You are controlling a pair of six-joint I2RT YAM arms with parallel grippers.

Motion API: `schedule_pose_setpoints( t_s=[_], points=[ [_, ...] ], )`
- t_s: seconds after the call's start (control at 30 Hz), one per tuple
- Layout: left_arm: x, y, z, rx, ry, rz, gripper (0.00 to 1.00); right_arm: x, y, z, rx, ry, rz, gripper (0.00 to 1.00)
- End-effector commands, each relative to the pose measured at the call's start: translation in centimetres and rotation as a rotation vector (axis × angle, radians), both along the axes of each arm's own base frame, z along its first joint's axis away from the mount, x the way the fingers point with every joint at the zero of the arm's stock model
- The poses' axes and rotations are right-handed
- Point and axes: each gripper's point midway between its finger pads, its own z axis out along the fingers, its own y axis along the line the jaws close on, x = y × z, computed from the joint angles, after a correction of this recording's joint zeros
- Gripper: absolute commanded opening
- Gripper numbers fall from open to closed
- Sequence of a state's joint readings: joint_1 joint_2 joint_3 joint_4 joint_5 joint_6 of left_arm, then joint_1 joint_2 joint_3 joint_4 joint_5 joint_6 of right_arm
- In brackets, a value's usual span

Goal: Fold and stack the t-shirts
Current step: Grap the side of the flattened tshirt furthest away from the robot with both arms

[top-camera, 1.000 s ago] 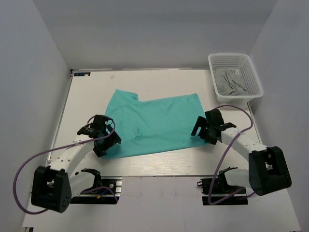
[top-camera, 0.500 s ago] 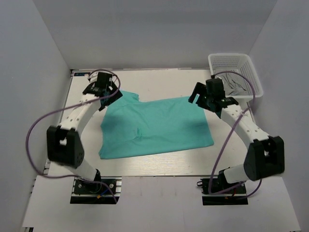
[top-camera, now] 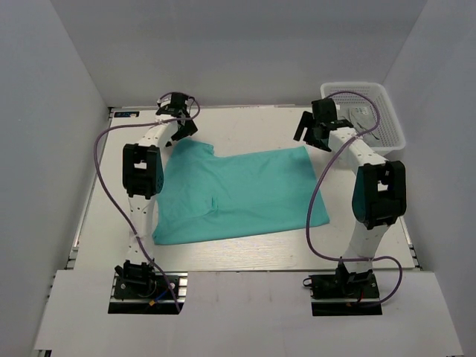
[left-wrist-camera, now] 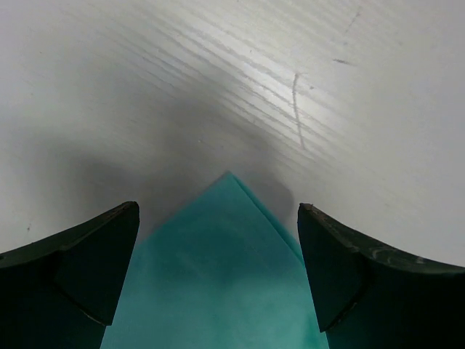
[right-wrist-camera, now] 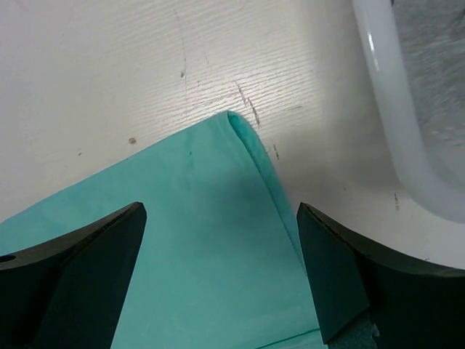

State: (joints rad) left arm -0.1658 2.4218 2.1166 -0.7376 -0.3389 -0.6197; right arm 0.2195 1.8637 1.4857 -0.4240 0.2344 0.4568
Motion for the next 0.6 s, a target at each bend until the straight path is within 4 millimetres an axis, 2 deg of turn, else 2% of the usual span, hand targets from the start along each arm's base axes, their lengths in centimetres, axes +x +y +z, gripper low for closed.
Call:
schedule_pose_setpoints(
  t_s=[0.0, 0.13, 0.2, 0.23, 0.3, 0.33, 0.37, 0.4, 0.43, 0.57],
  points=[
    [1.7, -0.1, 3.0, 0.000, -0.085, -0.050, 1.00, 1.8, -1.6, 1.7, -0.038, -0.048, -0.019, 0.90],
    [1.1, -0.3, 0.2, 0.017, -0.045, -0.113, 0.87, 2.5, -2.5, 0.4, -0.051, -0.024, -0.044, 0.90],
    [1.3, -0.5, -0.3, 0.009, -0.044, -0.118, 0.80, 2.8, -2.6, 0.2, -0.050, -0.022, -0.047, 0.90],
    [1.2, -0.5, -0.9, 0.010, -0.034, -0.118, 0.66, 3.0, -2.7, -0.4, -0.053, -0.011, -0.047, 0.90],
    [0.2, -1.2, -2.6, -0.021, 0.012, -0.158, 0.50, 3.4, -2.8, -0.6, -0.059, -0.017, -0.046, 0.90],
    [-0.2, -1.3, -3.2, -0.029, 0.027, -0.164, 0.24, 3.4, -2.8, -1.7, -0.071, 0.008, -0.032, 0.90],
    [-0.7, -1.2, -3.9, -0.028, 0.047, -0.163, 0.13, 4.0, -2.8, -1.1, -0.071, -0.005, -0.026, 0.90],
    [-1.6, -0.9, -4.0, -0.019, 0.063, -0.158, 0.03, 3.9, -2.7, -1.9, -0.073, 0.017, -0.021, 0.90],
    [-1.7, -0.7, -4.0, -0.014, 0.059, -0.144, 0.00, 4.0, -2.6, -2.3, -0.074, 0.029, -0.013, 0.90],
    [-2.0, -0.7, -3.6, -0.015, 0.045, -0.144, 0.00, 5.1, -1.7, -3.0, -0.054, 0.013, 0.013, 0.90]
  ],
)
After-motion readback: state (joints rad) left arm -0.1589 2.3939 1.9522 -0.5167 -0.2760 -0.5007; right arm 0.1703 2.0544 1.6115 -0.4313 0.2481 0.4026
